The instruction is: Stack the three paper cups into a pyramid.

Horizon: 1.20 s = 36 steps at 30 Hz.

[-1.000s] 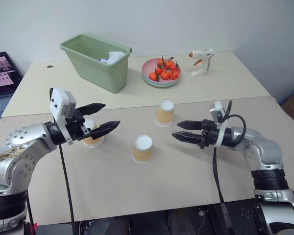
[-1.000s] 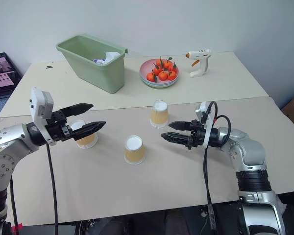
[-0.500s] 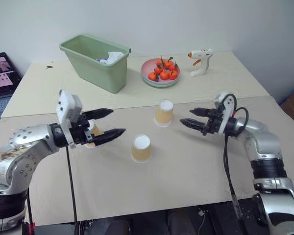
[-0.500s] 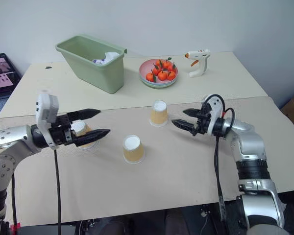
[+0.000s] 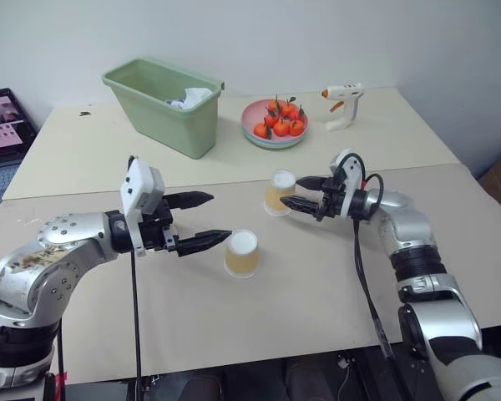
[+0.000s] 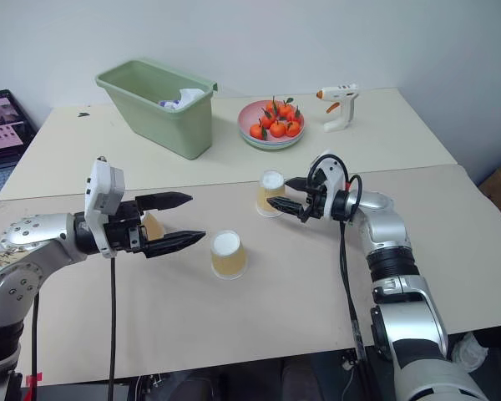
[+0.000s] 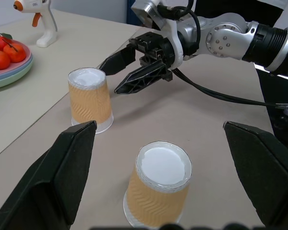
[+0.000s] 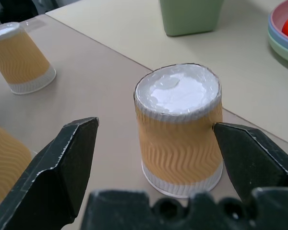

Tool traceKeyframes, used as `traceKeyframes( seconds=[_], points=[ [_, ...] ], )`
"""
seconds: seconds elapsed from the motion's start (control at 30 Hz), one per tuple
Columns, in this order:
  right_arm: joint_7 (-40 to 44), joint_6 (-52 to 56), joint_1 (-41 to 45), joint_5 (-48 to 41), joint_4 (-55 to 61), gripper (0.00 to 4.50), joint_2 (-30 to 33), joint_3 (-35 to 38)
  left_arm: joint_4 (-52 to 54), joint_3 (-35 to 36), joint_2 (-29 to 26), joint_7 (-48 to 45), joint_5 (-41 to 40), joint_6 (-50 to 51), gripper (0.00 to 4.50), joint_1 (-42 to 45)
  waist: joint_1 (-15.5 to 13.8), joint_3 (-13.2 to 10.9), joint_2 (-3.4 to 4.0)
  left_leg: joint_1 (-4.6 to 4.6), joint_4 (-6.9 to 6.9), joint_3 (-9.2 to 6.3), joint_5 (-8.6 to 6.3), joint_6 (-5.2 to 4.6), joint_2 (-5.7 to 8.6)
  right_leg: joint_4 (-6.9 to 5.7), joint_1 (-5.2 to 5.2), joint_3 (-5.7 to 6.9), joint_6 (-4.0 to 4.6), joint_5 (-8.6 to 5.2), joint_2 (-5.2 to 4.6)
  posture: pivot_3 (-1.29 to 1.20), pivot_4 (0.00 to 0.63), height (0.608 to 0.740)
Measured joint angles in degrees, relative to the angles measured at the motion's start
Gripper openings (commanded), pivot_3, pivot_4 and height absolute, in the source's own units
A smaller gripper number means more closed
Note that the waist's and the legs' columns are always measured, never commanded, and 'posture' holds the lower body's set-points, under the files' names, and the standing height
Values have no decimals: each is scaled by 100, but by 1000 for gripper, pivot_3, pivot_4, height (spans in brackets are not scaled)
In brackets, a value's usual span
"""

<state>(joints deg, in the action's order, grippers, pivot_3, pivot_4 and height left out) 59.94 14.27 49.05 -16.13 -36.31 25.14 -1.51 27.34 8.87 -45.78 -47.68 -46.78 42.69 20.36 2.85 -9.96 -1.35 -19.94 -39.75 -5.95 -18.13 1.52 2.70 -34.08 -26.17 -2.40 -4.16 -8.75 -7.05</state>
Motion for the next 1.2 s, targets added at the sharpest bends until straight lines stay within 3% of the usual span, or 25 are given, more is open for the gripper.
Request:
traceKeyframes(
  seconds=[0.67,0.7,0.83,1.07,1.2],
  points=[
    [169,-1312,1104,486,-2137,4475,-695,6,674,813,-24,868,-738,322,4500,-542,127,0,1,0,-1,-2,3,8,0,-2,-1,-3,-1,1,0,0,150,725],
    [176,-1356,1121,505,-2202,3976,-708,7,697,831,-49,893,-747,346,4500,-554,128,0,1,0,-1,-1,3,9,0,-2,-1,-3,-1,1,0,0,150,725],
    [202,-1460,1142,579,-2311,2792,-737,21,749,942,-64,951,-816,357,4500,-610,133,1,2,1,-1,-2,4,10,0,-3,-1,-3,-1,1,0,0,150,725],
    [200,-1482,1160,597,-2357,2682,-597,54,794,1028,-78,1001,-937,356,4500,-736,128,1,2,0,-1,-2,4,11,1,-3,-1,-3,-1,1,0,0,150,725],
    [826,-961,683,457,-1443,2682,-31,61,809,1040,-78,995,-946,355,4500,-874,80,1,2,-7,-2,-4,1,7,2,0,-1,0,-1,1,-1,0,150,725]
  ],
)
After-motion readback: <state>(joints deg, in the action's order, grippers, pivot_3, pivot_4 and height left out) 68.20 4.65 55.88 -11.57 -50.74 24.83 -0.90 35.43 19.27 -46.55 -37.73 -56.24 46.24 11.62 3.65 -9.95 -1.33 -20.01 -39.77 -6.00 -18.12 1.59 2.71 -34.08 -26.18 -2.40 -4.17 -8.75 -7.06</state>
